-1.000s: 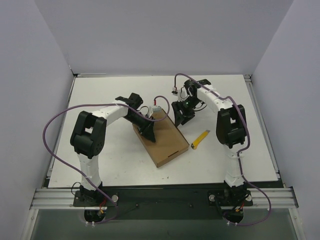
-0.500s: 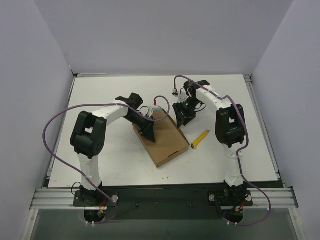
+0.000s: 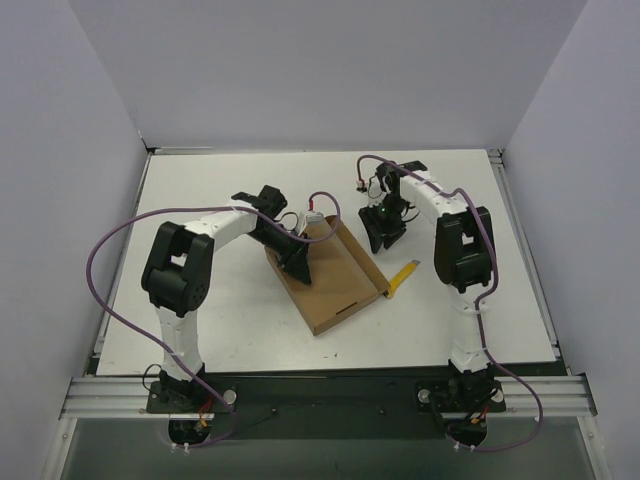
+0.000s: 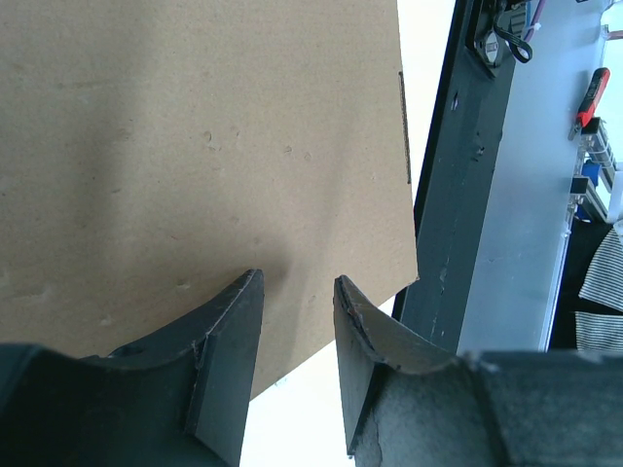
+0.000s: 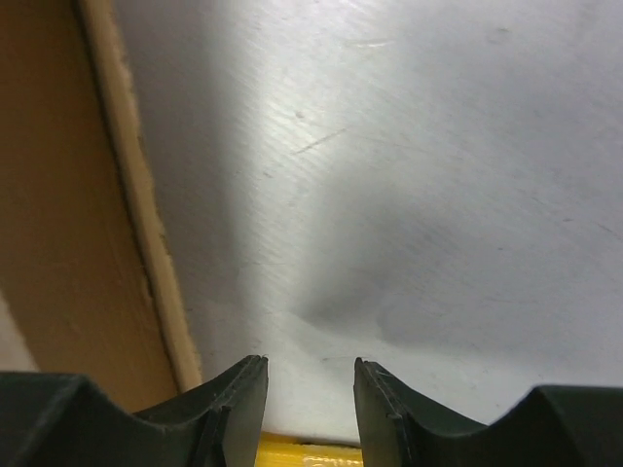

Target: Unpack the express box

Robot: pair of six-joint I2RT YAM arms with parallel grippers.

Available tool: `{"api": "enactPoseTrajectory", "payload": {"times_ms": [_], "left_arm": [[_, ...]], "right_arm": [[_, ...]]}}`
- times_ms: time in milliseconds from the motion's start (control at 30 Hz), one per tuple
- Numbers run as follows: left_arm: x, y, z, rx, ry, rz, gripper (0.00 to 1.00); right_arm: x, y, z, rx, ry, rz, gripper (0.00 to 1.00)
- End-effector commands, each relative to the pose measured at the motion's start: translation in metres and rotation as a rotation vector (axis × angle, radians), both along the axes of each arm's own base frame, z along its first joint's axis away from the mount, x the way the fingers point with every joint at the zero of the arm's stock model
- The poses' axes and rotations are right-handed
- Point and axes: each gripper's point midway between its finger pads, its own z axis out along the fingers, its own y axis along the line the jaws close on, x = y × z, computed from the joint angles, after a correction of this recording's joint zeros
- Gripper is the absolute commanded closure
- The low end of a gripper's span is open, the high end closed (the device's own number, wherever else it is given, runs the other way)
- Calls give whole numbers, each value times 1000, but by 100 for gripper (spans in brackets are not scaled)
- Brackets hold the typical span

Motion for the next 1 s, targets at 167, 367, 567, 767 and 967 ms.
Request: {"api": "enactPoseTrajectory", "payload": {"times_ms": [167,367,567,767,967], "left_arm": [[3,3,-12,45,-23,-27,54],[2,3,-11,43,-27,-28,54],[0,6,-10,54,-37,-33,54],[-4,12,-9,66,-57,-76,54],[2,8,17,26,-112,-84,54]], "right_arm": [[-18,34,41,277,80,-35,59],[-37,39,21,250,159,15,58],[-48,44,4,267,249,30,70],[-58,64,28,435,325,35,100],[-38,44,64,311,128,35,100]]}}
